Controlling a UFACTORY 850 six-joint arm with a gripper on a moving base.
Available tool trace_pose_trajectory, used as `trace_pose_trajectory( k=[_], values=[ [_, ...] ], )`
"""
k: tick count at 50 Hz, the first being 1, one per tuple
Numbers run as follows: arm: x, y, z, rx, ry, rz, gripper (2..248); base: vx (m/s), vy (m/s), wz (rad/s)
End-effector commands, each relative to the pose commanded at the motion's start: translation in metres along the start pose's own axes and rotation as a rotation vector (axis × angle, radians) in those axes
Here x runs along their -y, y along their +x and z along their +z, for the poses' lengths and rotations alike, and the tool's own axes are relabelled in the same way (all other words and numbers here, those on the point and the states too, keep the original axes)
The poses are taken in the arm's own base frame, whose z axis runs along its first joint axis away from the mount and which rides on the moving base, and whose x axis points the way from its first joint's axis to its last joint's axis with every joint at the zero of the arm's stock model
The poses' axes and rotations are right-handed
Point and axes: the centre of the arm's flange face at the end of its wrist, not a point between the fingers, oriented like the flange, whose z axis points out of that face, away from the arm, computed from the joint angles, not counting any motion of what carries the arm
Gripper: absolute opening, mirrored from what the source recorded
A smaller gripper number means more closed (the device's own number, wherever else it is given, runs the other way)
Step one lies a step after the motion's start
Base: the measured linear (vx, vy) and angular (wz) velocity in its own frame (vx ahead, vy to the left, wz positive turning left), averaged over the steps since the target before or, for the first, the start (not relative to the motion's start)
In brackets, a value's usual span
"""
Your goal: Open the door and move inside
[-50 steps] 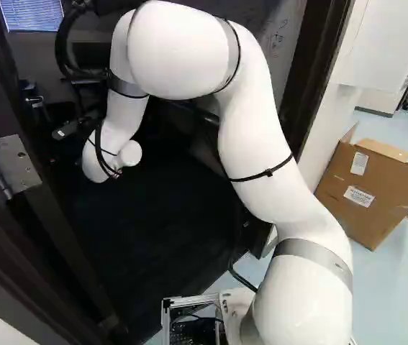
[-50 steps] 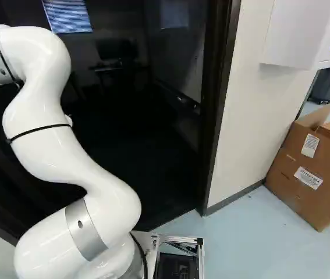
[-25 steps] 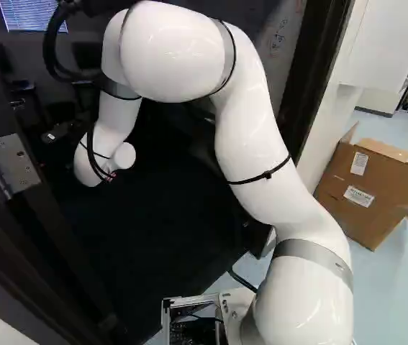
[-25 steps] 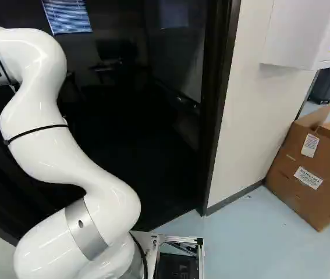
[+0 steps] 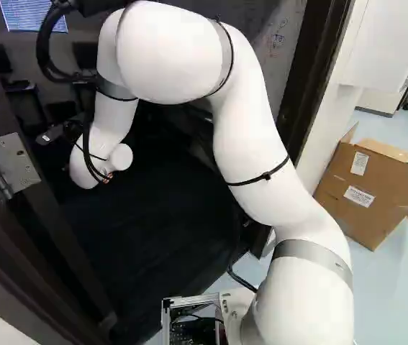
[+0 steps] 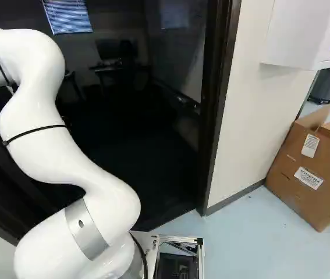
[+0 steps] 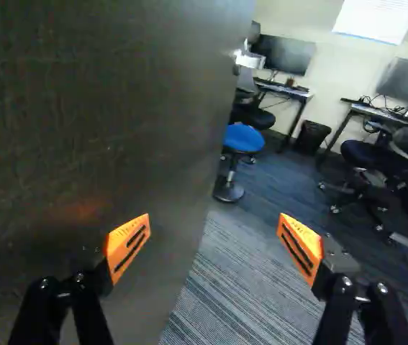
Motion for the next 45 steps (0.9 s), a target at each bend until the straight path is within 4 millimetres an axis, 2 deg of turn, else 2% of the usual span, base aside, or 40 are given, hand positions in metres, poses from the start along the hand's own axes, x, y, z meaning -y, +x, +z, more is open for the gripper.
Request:
trace_pose_trajectory(
  k=[19, 45],
  values=[
    [-0.003, -0.001, -0.007, 0.006, -0.006, 0.003, 247, 0.0, 0.0, 0.0],
    [-0.022, -0.008, -0.04, 0.034, -0.043, 0.019, 247, 0.0, 0.0, 0.0]
  ],
)
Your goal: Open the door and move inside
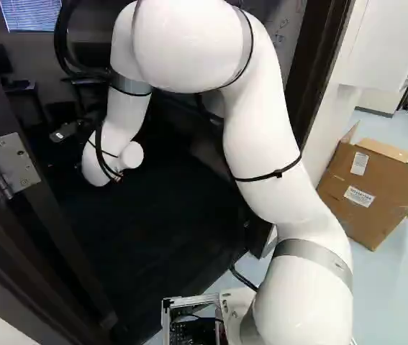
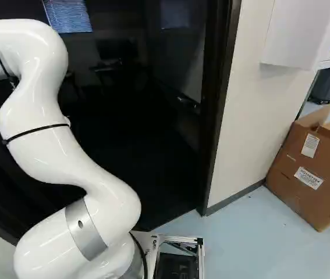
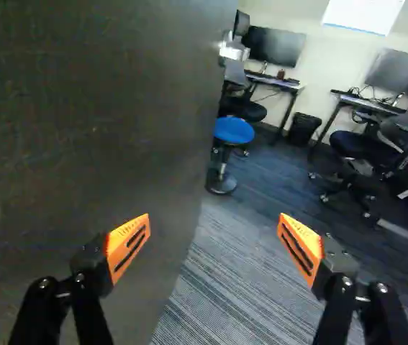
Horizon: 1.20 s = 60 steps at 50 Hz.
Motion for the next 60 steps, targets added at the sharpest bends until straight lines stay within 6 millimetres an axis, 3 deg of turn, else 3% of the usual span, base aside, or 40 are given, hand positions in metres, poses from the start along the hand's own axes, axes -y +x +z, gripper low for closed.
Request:
trace_pose_trajectory(
  k=[60],
  values=[
    [-0.069, -0.025, -0.086, 0.059, -0.218, 0.132, 247, 0.0, 0.0, 0.0]
  ],
)
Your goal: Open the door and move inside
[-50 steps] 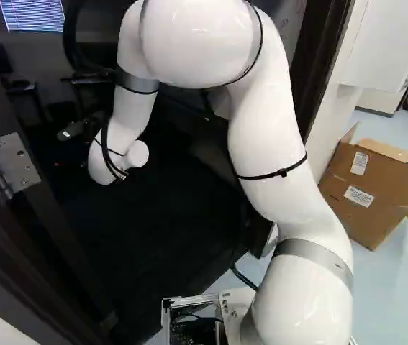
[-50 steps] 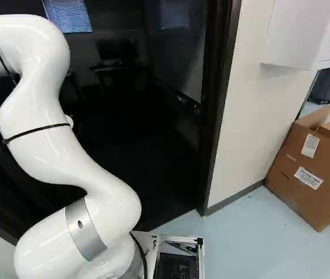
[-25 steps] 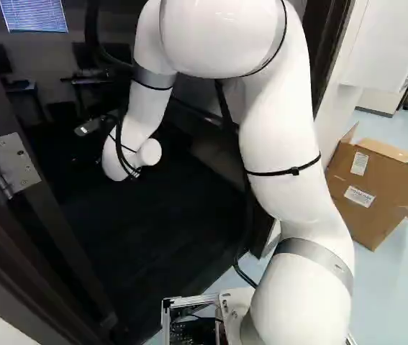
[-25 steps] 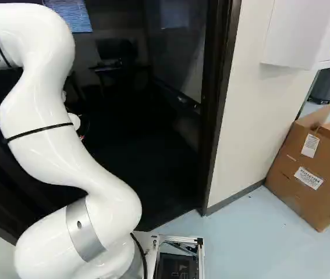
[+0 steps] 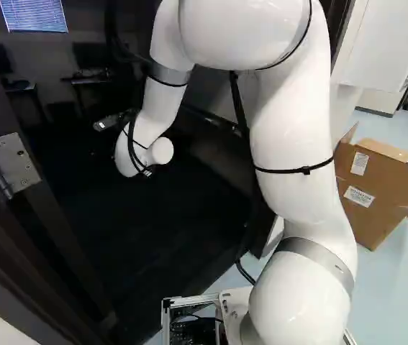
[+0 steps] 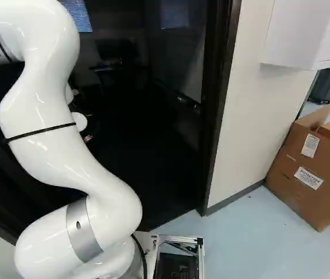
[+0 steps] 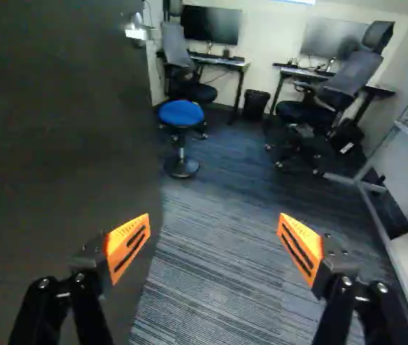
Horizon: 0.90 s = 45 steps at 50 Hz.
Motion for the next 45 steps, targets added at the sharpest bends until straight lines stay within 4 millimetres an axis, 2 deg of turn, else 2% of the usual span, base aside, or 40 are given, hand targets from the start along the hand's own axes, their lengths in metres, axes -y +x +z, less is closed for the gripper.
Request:
trace_pose_trajectory(
  k=[28, 45],
  values=[
    [-0.035, -0.011, -0.038, 0.022, -0.122, 0.081, 247, 0.0, 0.0, 0.0],
    [-0.048, -0.019, -0.065, 0.035, -0.163, 0.101, 247, 0.0, 0.0, 0.0]
  ],
)
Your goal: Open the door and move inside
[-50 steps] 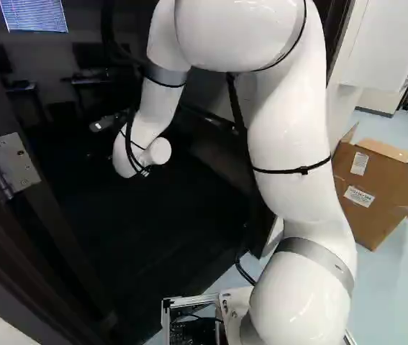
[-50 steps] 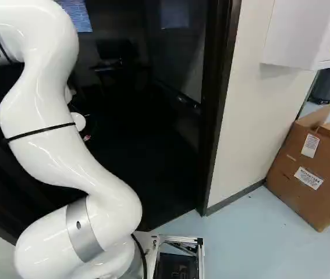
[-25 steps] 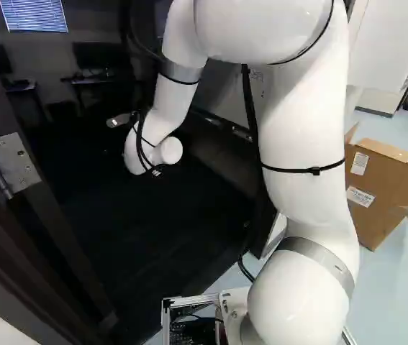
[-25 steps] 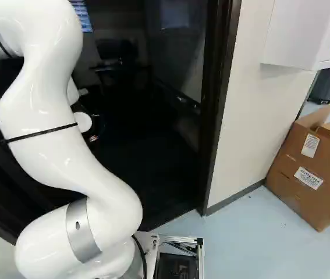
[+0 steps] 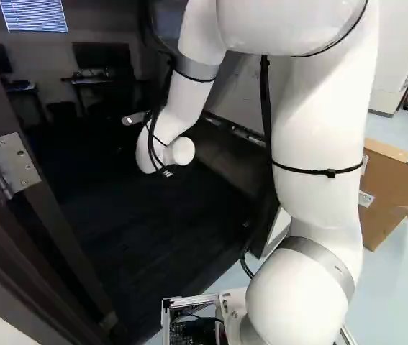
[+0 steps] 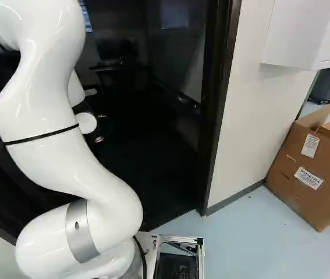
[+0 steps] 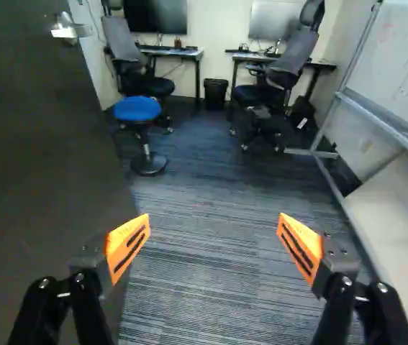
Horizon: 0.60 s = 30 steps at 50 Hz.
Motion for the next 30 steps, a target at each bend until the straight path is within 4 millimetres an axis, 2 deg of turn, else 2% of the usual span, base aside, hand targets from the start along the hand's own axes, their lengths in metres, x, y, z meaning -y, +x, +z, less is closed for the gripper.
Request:
trace_pose_trajectory(
  k=[30],
  values=[
    [-0.025, -0.016, -0.05, 0.02, -0.059, 0.023, 247, 0.0, 0.0, 0.0]
  ],
)
